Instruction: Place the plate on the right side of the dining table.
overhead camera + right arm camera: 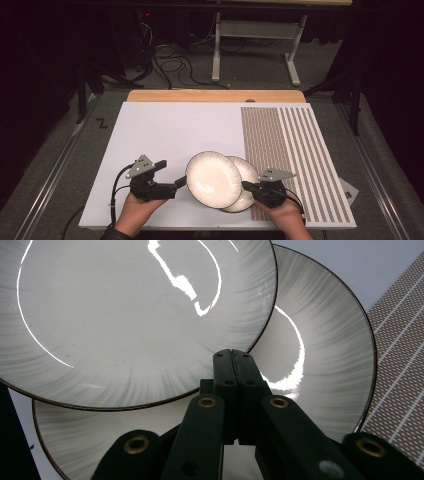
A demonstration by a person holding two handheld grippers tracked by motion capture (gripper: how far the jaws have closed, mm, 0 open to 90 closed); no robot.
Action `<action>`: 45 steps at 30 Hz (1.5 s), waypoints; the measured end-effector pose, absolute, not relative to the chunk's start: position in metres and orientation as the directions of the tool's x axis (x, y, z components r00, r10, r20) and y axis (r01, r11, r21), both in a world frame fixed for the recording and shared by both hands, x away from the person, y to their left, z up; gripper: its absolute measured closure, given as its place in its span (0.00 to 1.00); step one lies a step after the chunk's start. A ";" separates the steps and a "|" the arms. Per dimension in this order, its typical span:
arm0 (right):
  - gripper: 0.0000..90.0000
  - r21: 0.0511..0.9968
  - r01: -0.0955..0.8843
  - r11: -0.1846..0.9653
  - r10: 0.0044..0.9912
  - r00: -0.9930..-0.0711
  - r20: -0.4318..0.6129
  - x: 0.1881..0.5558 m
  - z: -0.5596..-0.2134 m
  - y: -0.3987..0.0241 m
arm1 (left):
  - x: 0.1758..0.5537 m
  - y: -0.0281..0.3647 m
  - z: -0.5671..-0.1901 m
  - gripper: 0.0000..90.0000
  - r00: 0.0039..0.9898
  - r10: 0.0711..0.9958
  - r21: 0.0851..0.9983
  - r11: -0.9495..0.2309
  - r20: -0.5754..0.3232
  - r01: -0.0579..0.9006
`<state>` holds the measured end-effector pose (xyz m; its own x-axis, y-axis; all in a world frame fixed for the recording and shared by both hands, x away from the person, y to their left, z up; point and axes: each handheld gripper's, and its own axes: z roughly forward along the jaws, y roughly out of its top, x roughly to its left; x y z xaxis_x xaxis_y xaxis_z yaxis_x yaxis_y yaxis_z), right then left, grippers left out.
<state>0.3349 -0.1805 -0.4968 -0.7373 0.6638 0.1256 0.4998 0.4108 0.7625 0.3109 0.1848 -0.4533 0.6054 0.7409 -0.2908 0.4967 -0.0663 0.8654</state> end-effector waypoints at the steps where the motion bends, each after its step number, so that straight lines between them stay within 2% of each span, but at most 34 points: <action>1: 1.00 0.762 0.500 0.411 0.664 -0.737 0.125 0.335 -0.497 -0.181 | 0.312 0.183 -0.454 0.08 0.607 0.736 0.860 -0.067 -0.299 0.505; 6: 1.00 0.762 0.500 0.411 0.664 -0.737 0.126 0.335 -0.497 -0.181 | 0.317 0.175 -0.457 0.09 0.617 0.716 0.836 -0.085 -0.327 0.542; 12: 1.00 0.762 0.500 0.412 0.662 -0.739 0.126 0.335 -0.497 -0.181 | 0.325 0.169 -0.460 0.16 0.612 0.677 0.787 -0.077 -0.410 0.612; 25: 1.00 0.761 0.499 0.415 0.661 -0.740 0.125 0.336 -0.497 -0.181 | 0.331 0.162 -0.461 0.23 0.586 0.688 0.738 -0.109 -0.428 0.666; 39: 1.00 0.758 0.498 0.421 0.656 -0.744 0.124 0.336 -0.497 -0.180 | 0.337 0.153 -0.466 0.43 0.547 0.698 0.683 -0.114 -0.461 0.721; 45: 1.00 0.759 0.496 0.422 0.656 -0.745 0.122 0.336 -0.498 -0.180 | 0.341 0.149 -0.467 0.46 0.508 0.712 0.644 -0.101 -0.486 0.758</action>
